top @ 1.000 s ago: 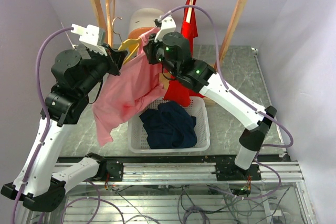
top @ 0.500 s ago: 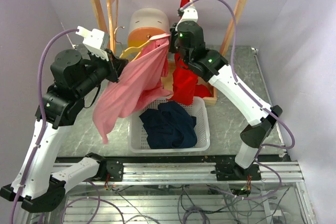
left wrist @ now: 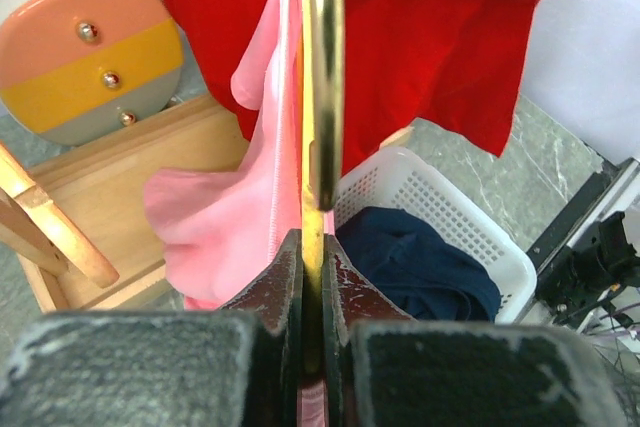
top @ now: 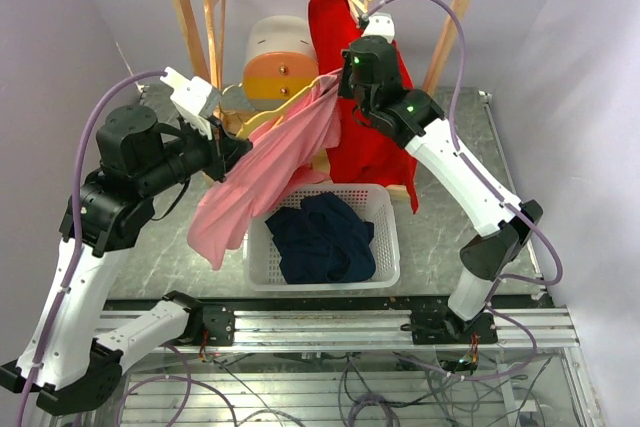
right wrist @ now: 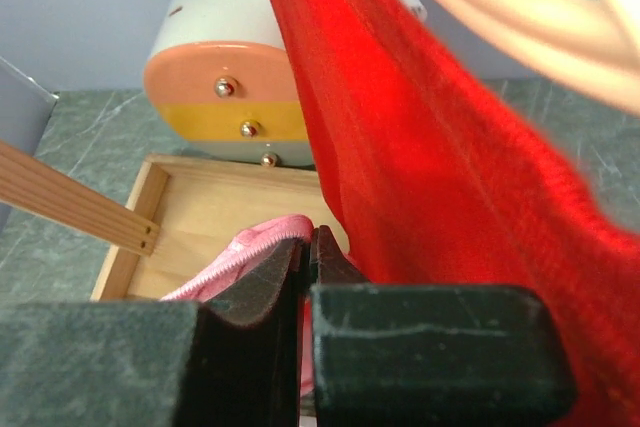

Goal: Remove the t-shirt from the hanger

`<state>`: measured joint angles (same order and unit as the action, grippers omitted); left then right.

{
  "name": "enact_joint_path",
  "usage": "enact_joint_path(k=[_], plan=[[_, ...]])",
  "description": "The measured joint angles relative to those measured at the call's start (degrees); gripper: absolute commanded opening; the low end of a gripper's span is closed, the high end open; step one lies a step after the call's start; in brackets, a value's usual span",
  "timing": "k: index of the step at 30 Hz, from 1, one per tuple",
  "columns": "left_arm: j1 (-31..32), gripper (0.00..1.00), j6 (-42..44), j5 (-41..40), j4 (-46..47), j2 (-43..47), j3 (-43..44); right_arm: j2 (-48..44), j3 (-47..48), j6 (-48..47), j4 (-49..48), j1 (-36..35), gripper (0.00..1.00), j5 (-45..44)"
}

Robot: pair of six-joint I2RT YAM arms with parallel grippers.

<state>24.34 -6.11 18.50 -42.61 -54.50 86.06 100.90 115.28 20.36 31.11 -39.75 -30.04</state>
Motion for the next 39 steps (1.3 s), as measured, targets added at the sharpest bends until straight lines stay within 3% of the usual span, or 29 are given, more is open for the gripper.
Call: enact_joint_path(k=[17,39], plan=[[0.2,0.07,4.9,2.0,-5.6,0.3,0.8,-7.8,-12.6,5.6,2.1,1.6,0.0,1.6],[0.5,0.07,6.1,-3.5,-10.0,1.6,5.4,-15.6,-28.1,11.4,-0.9,2.1,0.0,6.8]])
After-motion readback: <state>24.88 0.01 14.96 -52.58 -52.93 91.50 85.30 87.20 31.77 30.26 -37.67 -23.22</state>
